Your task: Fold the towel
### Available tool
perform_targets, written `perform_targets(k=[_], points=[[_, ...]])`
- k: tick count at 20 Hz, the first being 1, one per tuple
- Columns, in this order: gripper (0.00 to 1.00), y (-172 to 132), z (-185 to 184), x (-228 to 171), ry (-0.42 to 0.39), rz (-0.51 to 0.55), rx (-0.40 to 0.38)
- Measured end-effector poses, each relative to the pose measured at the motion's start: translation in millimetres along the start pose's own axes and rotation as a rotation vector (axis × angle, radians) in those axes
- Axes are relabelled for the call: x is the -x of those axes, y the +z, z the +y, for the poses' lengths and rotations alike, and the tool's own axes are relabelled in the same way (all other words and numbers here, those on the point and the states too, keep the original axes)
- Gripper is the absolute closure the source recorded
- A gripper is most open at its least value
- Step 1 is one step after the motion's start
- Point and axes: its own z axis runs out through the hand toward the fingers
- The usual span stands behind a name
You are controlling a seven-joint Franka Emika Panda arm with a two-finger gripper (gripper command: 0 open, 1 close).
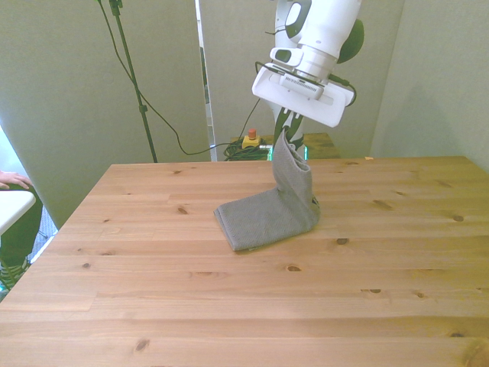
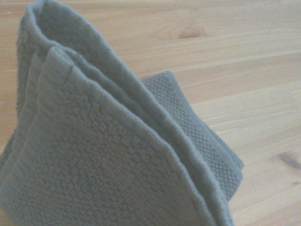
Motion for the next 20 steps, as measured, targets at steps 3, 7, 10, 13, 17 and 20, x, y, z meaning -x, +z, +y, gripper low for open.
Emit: perform_targets(k=[3, 7, 10, 13, 17, 20], points=[[1.00, 11.8, 1.4, -12.3, 0.016, -0.031, -0.014], [1.00, 37.1, 6.7, -38.5, 0.061, -0.064, 0.006], [0.00, 64.1, 11.8, -61.3, 0.092, -0.096, 0.033], [0.00, 90.2, 8.9, -73.4, 0.109, -0.125, 0.050], [0.00, 112.6, -1.9, -74.6, 0.103, -0.139, 0.074], [0.00, 113.4, -5.6, -76.5, 0.102, -0.136, 0.072]])
